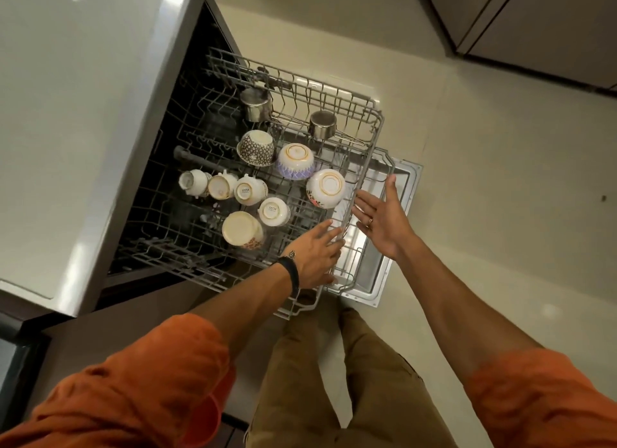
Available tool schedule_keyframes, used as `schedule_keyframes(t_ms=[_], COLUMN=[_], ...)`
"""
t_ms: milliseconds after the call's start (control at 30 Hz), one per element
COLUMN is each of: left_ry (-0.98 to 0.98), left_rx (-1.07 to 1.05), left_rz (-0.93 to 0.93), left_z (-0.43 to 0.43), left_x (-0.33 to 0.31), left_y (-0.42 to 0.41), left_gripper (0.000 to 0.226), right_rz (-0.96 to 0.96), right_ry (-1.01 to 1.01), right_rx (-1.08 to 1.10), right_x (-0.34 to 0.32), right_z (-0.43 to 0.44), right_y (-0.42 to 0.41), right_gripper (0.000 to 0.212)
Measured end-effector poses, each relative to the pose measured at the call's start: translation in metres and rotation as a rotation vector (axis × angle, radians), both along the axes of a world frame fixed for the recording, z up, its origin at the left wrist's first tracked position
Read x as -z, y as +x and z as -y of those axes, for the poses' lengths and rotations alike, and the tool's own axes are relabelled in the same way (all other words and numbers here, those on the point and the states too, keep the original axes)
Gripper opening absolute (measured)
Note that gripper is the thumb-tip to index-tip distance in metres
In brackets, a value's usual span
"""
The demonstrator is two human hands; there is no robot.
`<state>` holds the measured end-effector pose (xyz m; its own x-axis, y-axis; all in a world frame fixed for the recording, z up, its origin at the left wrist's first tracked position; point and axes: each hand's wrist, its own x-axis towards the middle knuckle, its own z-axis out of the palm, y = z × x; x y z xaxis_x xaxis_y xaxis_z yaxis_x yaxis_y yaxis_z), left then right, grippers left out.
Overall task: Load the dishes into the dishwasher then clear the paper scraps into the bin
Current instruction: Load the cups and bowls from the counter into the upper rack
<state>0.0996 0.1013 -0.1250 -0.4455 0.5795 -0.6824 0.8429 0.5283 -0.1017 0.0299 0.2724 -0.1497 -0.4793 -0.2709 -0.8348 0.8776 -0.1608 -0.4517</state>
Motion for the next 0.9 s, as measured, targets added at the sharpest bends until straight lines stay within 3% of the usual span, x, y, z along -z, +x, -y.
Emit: schedule_keyframes(t_ms=[267, 767, 900], left_ry=[0.022, -0.226, -0.303], left_rx=[0.061, -0.027, -0.015], left_rz=[0.019, 0.074, 0.095], left_z=[0.022, 0.137, 0.166], left_x=[0.001, -0.011, -0.009], left_y=[-0.014, -0.053, -0.066], left_gripper=[0.072, 0.071, 0.073], right_rz=[-0.031, -0.058, -0.057], right_ry=[-0.055, -0.228, -0.218], right_rx=[0.010, -0.206, -0.169], right_x=[0.008, 0.016, 0.025], right_z=[0.027, 0.168, 0.204], right_y=[-0.009, -0.054, -0.064], right_gripper=[0.094, 0.096, 0.092])
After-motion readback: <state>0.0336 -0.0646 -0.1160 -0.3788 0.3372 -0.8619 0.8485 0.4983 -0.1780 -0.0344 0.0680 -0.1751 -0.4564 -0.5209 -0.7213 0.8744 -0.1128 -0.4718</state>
